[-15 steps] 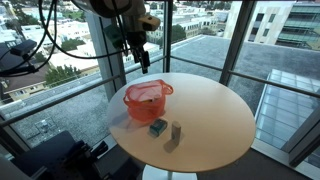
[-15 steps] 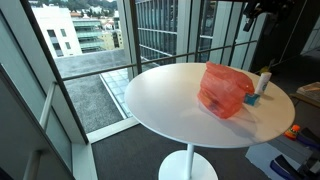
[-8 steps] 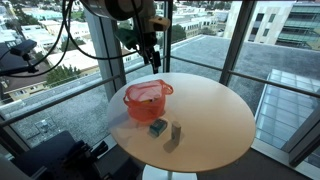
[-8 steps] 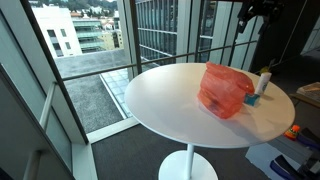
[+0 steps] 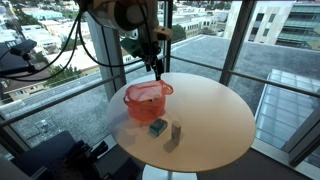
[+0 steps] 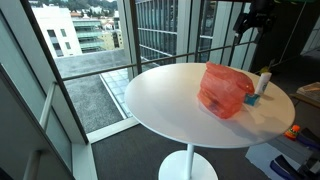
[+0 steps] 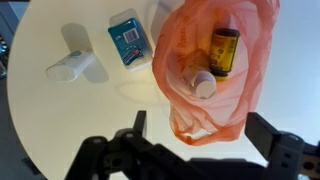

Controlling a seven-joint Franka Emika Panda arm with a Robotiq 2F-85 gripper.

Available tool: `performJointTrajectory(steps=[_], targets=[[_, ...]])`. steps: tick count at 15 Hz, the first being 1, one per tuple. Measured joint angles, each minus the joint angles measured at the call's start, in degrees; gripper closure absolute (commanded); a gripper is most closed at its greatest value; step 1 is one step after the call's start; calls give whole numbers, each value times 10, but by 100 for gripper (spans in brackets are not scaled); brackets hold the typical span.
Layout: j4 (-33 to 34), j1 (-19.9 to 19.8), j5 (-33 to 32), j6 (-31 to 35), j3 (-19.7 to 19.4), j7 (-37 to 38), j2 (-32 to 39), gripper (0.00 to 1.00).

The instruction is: Remove the white bottle from the plastic and put it on the table

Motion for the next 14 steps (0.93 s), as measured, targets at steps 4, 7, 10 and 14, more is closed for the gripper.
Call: performJointTrajectory(steps=[4, 7, 10, 14], targets=[[3, 1, 0, 0, 0, 0, 7, 0], [-1, 1, 0, 0, 0, 0, 11, 0], [-7, 1, 0, 0, -2, 0, 22, 0], [-15, 1, 0, 2, -3, 0, 42, 0]])
